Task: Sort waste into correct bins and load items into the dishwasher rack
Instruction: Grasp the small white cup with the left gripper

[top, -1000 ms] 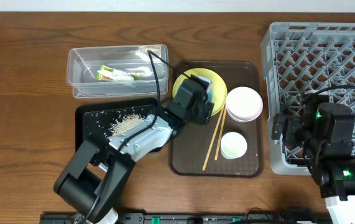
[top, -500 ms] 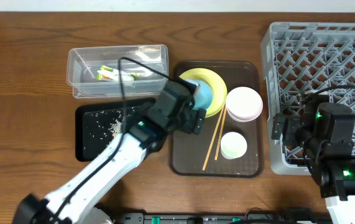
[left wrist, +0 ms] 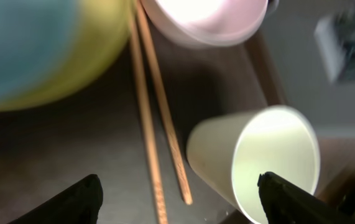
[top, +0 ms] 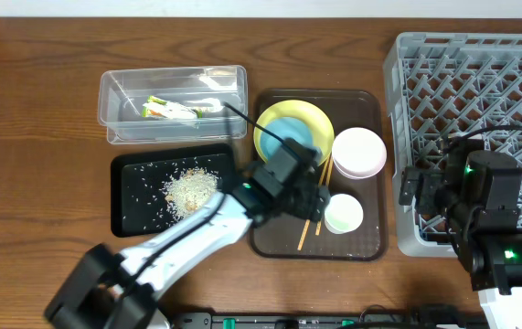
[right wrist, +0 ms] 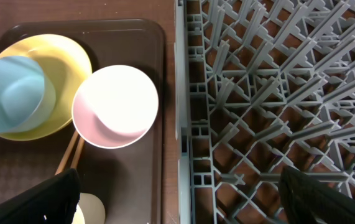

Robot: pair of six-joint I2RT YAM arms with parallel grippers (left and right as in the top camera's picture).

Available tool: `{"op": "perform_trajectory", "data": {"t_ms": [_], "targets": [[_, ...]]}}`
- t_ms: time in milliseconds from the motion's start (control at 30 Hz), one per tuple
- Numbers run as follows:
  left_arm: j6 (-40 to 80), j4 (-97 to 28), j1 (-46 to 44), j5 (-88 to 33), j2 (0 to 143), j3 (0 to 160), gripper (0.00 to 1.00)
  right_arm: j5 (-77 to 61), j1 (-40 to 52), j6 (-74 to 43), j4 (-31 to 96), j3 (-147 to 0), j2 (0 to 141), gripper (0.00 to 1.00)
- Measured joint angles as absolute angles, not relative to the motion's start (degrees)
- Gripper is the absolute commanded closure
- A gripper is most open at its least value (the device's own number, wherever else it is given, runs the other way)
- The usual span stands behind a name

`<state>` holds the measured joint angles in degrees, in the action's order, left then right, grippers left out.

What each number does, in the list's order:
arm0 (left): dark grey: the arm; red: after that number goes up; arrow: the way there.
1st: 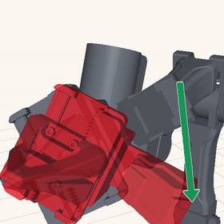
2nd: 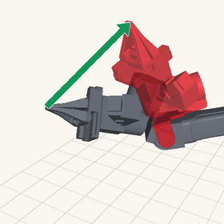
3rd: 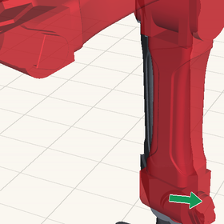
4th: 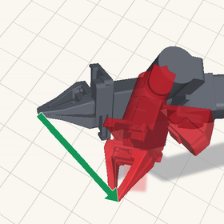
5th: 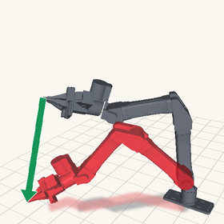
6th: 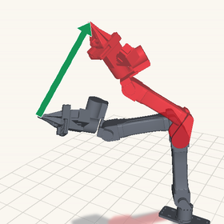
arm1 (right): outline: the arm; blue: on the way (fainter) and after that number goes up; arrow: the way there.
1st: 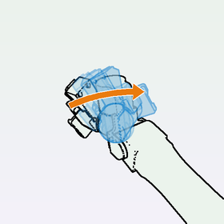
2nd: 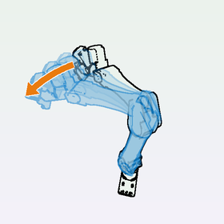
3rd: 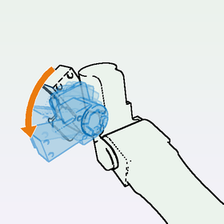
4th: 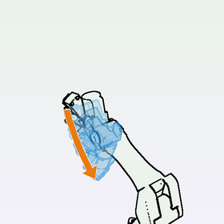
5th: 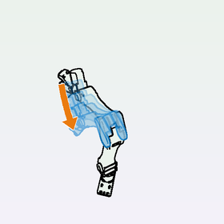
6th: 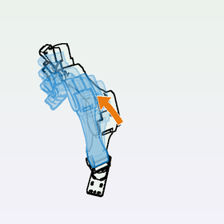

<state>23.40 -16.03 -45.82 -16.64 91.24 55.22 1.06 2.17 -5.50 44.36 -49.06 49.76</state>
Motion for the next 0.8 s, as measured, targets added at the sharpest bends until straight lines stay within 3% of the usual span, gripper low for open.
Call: {"op": "perform_trajectory", "data": {"t_ms": [100, 200, 233, 500, 800], "targets": [[24.27, -16.01, -47.72, -16.86, 94.59, 55.22, 0.45, 1.06, 2.17, -5.5, 44.42, -49.06, 49.76, 0.01], [24.43, -16.01, -48.05, -17.08, 97.21, 55.22, 0.71, 1.06, 2.17, -5.52, 44.58, -49.06, 49.76, 0.01], [24.67, -16.01, -47.97, -17.02, 97.58, 55.22, 0.74, 1.06, 2.17, -5.5, 44.58, -49.06, 49.76, 0.01], [24.27, -16.05, -43.57, -17.96, 95.15, 55.22, 0.81, 1.08, 2.17, -5.61, 42.44, -49.06, 49.76, 0.01], [30.92, -7.2, -27.07, -28.42, 84.09, 55.35, 0.81, -1.96, 2.17, -6.59, 37.54, -49.12, 52.34, 0.01]]}}
